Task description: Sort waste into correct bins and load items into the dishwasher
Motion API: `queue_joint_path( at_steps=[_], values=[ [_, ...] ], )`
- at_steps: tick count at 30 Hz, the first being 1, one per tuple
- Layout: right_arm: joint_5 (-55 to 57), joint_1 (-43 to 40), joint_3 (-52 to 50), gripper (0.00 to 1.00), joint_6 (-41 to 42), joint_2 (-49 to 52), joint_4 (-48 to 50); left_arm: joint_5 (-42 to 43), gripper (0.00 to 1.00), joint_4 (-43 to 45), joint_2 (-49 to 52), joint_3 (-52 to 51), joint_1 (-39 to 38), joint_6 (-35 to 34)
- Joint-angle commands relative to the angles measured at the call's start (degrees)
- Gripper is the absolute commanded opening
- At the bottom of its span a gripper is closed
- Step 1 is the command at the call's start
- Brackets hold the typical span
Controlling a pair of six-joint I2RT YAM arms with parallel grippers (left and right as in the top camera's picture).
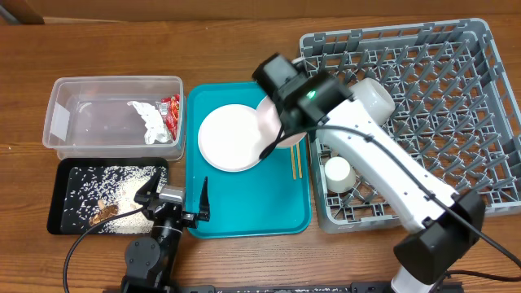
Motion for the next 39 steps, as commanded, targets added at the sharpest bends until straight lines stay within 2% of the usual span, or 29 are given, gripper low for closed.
queue_joint_path(
  at_steps=[1, 8, 13, 18, 24, 31, 39],
  values=[
    [14.1, -7.1, 8.1, 0.04, 11.9, -1.8, -1.6, 0.7, 1.00, 0.0, -0.2, -0.2, -0.1, -0.5],
    [16.9, -24.1, 8.7, 0.04, 21.4, -1.6, -1.8, 0.7, 1.00, 0.0, -0.2, -0.2, -0.1, -0.5],
    [16.7, -30.7, 8.6, 0.04, 22.0, -0.3, -3.9, 0.7, 1.00, 0.0, -0.2, -0.2, -0.1, -0.5],
    [26.5, -31.8, 8.0, 0.04, 29.7, 0.9, -9.3, 0.7, 1.00, 0.0, -0.2, -0.2, -0.1, -0.5],
    [28.4, -31.9, 2.9, 0.04, 31.0, 1.4, -9.3, 0.7, 1.00, 0.0, -0.2, -0.2, -0.1, -0.5],
    [30.8, -33.3, -9.0, 0.04, 30.3, 1.4, -1.2, 0.7, 1.00, 0.0, -0.2, -0.2, -0.1, -0.5],
    [34.2, -33.6, -11.2, 0.04, 25.2, 1.4, 5.7, 0.7, 1.00, 0.0, -0.2, -0.2, -0.1, -0.5]
  ],
)
